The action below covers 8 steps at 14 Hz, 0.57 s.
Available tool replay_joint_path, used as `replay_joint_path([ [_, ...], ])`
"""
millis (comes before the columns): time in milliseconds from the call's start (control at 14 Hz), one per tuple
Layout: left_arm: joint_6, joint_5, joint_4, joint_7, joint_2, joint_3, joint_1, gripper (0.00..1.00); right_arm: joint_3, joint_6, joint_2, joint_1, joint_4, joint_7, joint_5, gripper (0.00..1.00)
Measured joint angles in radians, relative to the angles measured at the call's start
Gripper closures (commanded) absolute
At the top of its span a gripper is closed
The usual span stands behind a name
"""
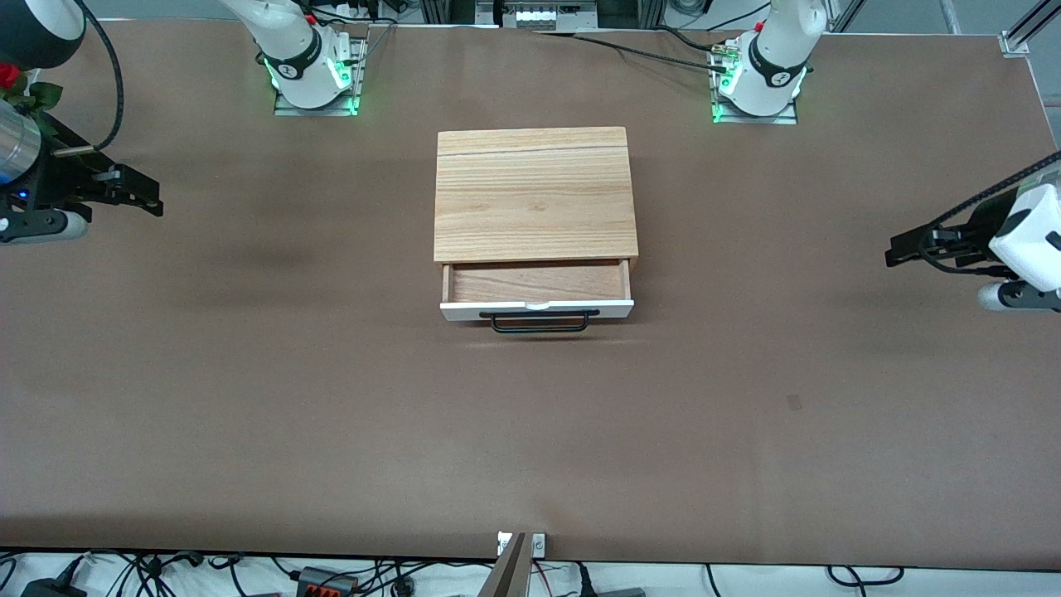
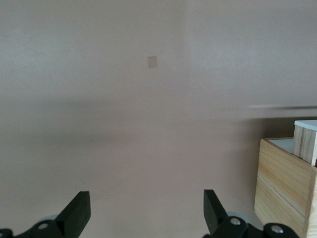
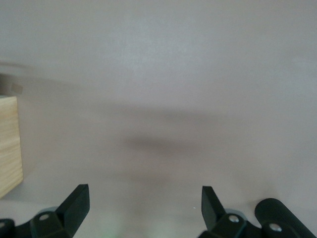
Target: Pull top drawer with both arms simultaneously
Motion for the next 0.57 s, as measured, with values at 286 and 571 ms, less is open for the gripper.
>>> replay_joint_path([
  [286,0.093,0.001,-0.174,0.0,-0.123,-0.016,0.001,0.0,0.003,0.003,-0.022,-0.005,0.0,0.048,0.0,0.0],
  [571,0.152,0.001,-0.295,0.0,-0.201,-0.029,0.001,0.0,0.008,0.002,-0.021,-0.005,0.0,0.146,0.001,0.0],
])
